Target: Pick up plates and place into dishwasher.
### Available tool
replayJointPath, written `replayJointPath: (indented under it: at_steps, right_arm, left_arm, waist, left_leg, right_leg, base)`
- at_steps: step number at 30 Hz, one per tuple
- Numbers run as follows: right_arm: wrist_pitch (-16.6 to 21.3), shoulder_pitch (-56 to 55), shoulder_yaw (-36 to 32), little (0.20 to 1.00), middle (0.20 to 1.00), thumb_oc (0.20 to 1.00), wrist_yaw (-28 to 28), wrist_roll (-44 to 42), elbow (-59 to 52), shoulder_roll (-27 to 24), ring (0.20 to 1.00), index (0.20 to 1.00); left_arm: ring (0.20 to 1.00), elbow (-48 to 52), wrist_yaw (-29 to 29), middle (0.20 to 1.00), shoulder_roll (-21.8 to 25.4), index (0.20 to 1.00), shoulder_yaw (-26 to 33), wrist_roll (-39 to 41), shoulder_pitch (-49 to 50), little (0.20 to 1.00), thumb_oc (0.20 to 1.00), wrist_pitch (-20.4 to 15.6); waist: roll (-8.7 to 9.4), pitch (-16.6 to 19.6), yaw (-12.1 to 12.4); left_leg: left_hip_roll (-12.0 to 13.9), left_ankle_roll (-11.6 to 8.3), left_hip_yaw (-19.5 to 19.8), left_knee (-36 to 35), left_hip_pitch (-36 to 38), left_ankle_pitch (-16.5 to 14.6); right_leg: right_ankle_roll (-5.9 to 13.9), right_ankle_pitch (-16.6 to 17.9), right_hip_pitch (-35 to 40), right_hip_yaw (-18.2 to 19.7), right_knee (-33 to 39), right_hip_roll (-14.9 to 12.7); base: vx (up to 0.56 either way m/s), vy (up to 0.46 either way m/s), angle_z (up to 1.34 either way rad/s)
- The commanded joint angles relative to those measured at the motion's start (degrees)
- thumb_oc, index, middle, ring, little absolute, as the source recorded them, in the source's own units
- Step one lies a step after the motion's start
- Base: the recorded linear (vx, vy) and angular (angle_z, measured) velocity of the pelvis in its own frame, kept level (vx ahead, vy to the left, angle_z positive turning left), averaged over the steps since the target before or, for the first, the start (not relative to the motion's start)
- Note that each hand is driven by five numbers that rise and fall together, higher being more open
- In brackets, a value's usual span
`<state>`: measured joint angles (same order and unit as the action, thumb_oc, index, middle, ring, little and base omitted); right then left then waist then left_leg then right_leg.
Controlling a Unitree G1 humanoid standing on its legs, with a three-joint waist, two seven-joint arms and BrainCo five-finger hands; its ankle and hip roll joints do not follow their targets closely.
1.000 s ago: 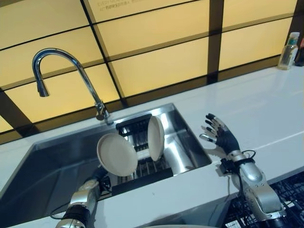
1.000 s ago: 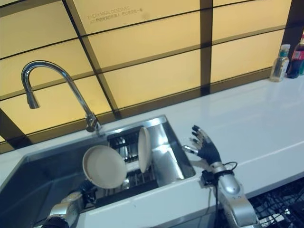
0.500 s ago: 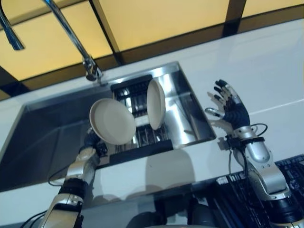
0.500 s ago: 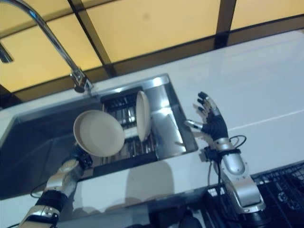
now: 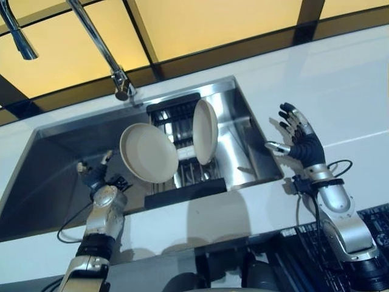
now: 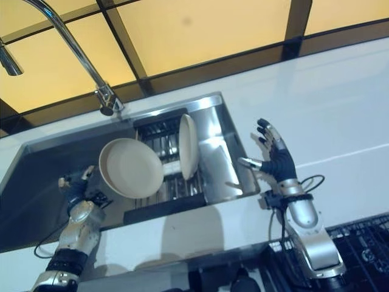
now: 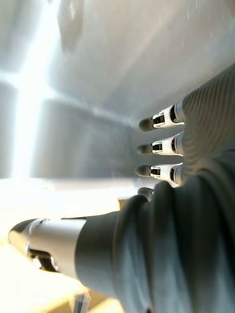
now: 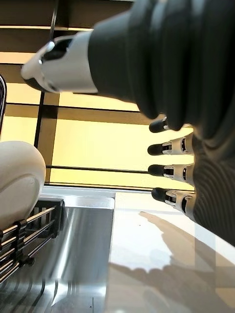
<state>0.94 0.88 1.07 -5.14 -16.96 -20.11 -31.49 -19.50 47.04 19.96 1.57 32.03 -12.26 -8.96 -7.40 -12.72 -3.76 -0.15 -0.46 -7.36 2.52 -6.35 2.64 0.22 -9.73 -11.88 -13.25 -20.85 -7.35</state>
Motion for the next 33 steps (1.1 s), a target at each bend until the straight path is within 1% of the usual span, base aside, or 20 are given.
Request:
replayJointPath:
  at_steps: [1, 4, 5, 7, 9, 11, 14, 15, 18, 20, 23, 24, 26, 30, 33]
  right_arm:
    - [-0.43, -2.76, -1.19, 1.0, 1.0, 1.0, 0.27, -1.03, 3.09, 4.36, 1.0, 1.0]
    - [0.07, -5.01, -1.73, 1.0, 1.0, 1.0, 0.14, -0.91, 2.27, 5.11, 1.0, 1.0]
    - [0.14, -5.8, -1.9, 1.0, 1.0, 1.0, -0.01, -0.99, 1.79, 5.21, 1.0, 1.0]
    - [-0.25, -6.62, -1.93, 1.0, 1.0, 1.0, -0.45, -1.21, 0.76, 5.2, 1.0, 1.0]
    - [-0.55, -7.22, -2.23, 1.0, 1.0, 1.0, -0.62, -1.47, -0.13, 5.31, 1.0, 1.0]
    - [-0.49, -7.82, -2.91, 1.0, 1.0, 1.0, -0.3, -2.02, -0.63, 5.25, 1.0, 1.0]
    - [-0.65, -8.51, -4.14, 1.0, 1.0, 1.0, 0.27, -2.92, -1.5, 5.06, 1.0, 1.0]
    - [-0.55, -8.65, -4.65, 1.0, 1.0, 1.0, 0.55, -3.27, -1.61, 4.92, 1.0, 1.0]
    - [-0.79, -8.52, -6.13, 1.0, 1.0, 1.0, 1.26, -4.45, -1.93, 4.11, 1.0, 1.0]
    - [-1.21, -8.16, -6.98, 1.0, 1.0, 1.0, 1.55, -5.19, -1.85, 3.41, 1.0, 1.0]
    - [-1.67, -7.46, -7.59, 1.0, 1.0, 1.0, 1.95, -5.47, -1.21, 2.84, 1.0, 1.0]
    - [-1.78, -7.3, -7.66, 1.0, 1.0, 1.0, 2.02, -5.49, -1.07, 2.71, 1.0, 1.0]
    - [-1.64, -7.21, -7.49, 1.0, 1.0, 1.0, 2.08, -5.34, -0.84, 2.65, 1.0, 1.0]
    - [-1.88, -6.42, -6.83, 1.0, 1.0, 1.0, 1.61, -4.89, -0.56, 2.67, 1.0, 1.0]
    - [-2.05, -5.65, -6.08, 1.0, 1.0, 1.0, 1.06, -4.43, -0.26, 2.52, 1.0, 1.0]
  left_arm:
    - [1.0, 4.48, 5.44, 1.0, -4.98, 1.0, -1.21, -13.26, 7.37, 1.0, 1.0, -7.05]
    - [1.0, 11.77, 7.19, 1.0, -3.99, 1.0, -0.69, -19.92, 9.35, 1.0, 1.0, -8.8]
    - [1.0, 14.65, 6.95, 1.0, -3.78, 1.0, -0.48, -21.46, 10.23, 1.0, 1.0, -9.09]
    - [1.0, 18.48, 5.61, 1.0, -3.36, 1.0, -0.37, -22.98, 11.14, 1.0, 1.0, -9.09]
    - [1.0, 21.86, 2.4, 1.0, -2.97, 1.0, -0.23, -23.95, 11.88, 1.0, 1.0, -8.55]
    - [1.0, 24.65, -3.19, 1.0, -2.57, 1.0, -0.5, -22.54, 12.67, 1.0, 1.0, -6.6]
    - [1.0, 27.44, -13.58, 1.0, -1.79, 1.0, -1.42, -19.79, 13.75, 1.0, 1.0, -1.59]
    - [1.0, 28.0, -15.85, 1.0, -1.41, 1.0, -1.67, -19.22, 14.15, 1.0, 1.0, 0.02]
    - [1.0, 27.95, -21.33, 1.0, -0.79, 1.0, -2.08, -16.86, 14.85, 1.0, 1.0, 3.27]
    - [1.0, 27.23, -23.3, 1.0, -0.42, 1.0, -2.26, -15.7, 14.91, 1.0, 1.0, 4.14]
    - [1.0, 25.81, -23.93, 1.0, -0.64, 1.0, -2.71, -14.89, 14.67, 1.0, 1.0, 4.78]
    - [1.0, 25.47, -24.33, 1.0, -0.7, 1.0, -2.83, -14.52, 14.62, 1.0, 1.0, 5.56]
    - [1.0, 24.83, -24.76, 1.0, -1.02, 1.0, -3.47, -12.64, 14.33, 1.0, 1.0, 7.87]
    - [1.0, 22.73, -25.2, 1.0, -1.8, 1.0, -4.66, -10.09, 13.94, 1.0, 1.0, 10.74]
    - [1.0, 20.35, -26.02, 1.0, -2.94, 1.0, -5.83, -5.75, 13.37, 1.0, 1.0, 15.09]
  waist:
    - [4.64, -9.28, 1.98]
    - [4.8, -9.06, 2.55]
    - [4.86, -9.06, 2.74]
    - [4.95, -9.07, 2.97]
    - [5.06, -9.19, 3.15]
    - [5.11, -9.41, 3.24]
    - [5.04, -9.67, 3.33]
    - [4.96, -9.8, 3.35]
    - [4.74, -10.18, 3.25]
    - [4.55, -10.35, 3.08]
    - [4.18, -10.52, 2.77]
    - [4.04, -10.62, 2.66]
    - [3.88, -10.73, 2.44]
    - [3.66, -10.88, 2.22]
    - [3.36, -11.17, 1.97]
  left_leg:
    - [-1.24, -0.99, 1.83, 0.58, 0.31, -0.59]
    - [-1.34, -0.86, 2.24, 0.38, 0.86, -0.7]
    - [-1.38, -0.83, 2.42, 0.36, 0.97, -0.73]
    - [-1.45, -0.76, 2.6, 0.3, 1.02, -0.79]
    - [-1.42, -0.67, 2.64, 0.32, 0.98, -0.95]
    - [-1.38, -0.56, 2.66, 0.28, 1.04, -1.13]
    - [-1.41, -0.47, 2.52, 0.12, 0.97, -1.32]
    - [-1.43, -0.45, 2.5, 0.07, 0.89, -1.34]
    - [-1.58, -0.33, 2.43, -0.22, 0.72, -1.35]
    - [-1.6, -0.28, 2.31, -0.42, 0.83, -1.36]
    - [-1.69, -0.34, 2.15, -0.63, 1.05, -1.31]
    - [-1.72, -0.37, 2.12, -0.68, 1.13, -1.28]
    - [-1.76, -0.37, 2.06, -0.68, 1.21, -1.23]
    - [-1.84, -0.4, 1.91, -0.61, 1.08, -1.21]
    - [-1.93, -0.42, 1.81, -0.64, 0.93, -1.05]
  right_leg:
    - [4.51, 10.96, 4.33, 1.33, 15.59, -2.06]
    - [4.2, 10.87, 4.83, 1.05, 15.45, -2.01]
    - [4.08, 10.85, 4.88, 1.01, 15.33, -1.95]
    - [3.95, 10.77, 4.86, 0.99, 15.16, -1.87]
    - [3.87, 10.62, 4.67, 1.02, 14.91, -1.79]
    - [3.87, 10.45, 4.47, 1.06, 14.62, -1.65]
    - [4.04, 10.31, 4.29, 1.02, 14.59, -1.56]
    - [4.1, 10.35, 4.18, 1.07, 14.64, -1.5]
    - [4.2, 10.42, 3.76, 1.23, 14.72, -1.35]
    - [4.26, 10.42, 3.62, 1.35, 14.71, -1.3]
    - [4.32, 10.42, 3.59, 1.58, 14.74, -1.22]
    - [4.35, 10.42, 3.59, 1.67, 14.73, -1.21]
    - [4.38, 10.49, 3.51, 1.86, 14.68, -1.22]
    - [4.42, 10.61, 3.23, 2.12, 14.67, -1.24]
    - [4.42, 10.69, 2.93, 2.29, 14.63, -1.2]
  base:
    - [0.06, -0.028, 0.05]
    - [0.05, -0.036, 0.08]
    - [0.04, -0.029, 0.13]
    - [0.02, -0.026, 0.11]
    - [0.0, -0.028, 0.05]
    - [0.0, 0.0, 0.0]
    - [-0.01, -0.01, 0.0]
    - [-0.03, -0.028, 0.02]
    - [-0.02, -0.012, 0.01]
    - [0.0, 0.0, 0.0]
    - [0.0, 0.0, 0.0]
    - [0.0, 0.0, 0.0]
    - [0.0, 0.0, 0.0]
    - [0.0, 0.0, 0.0]
    - [0.0, 0.0, 0.0]
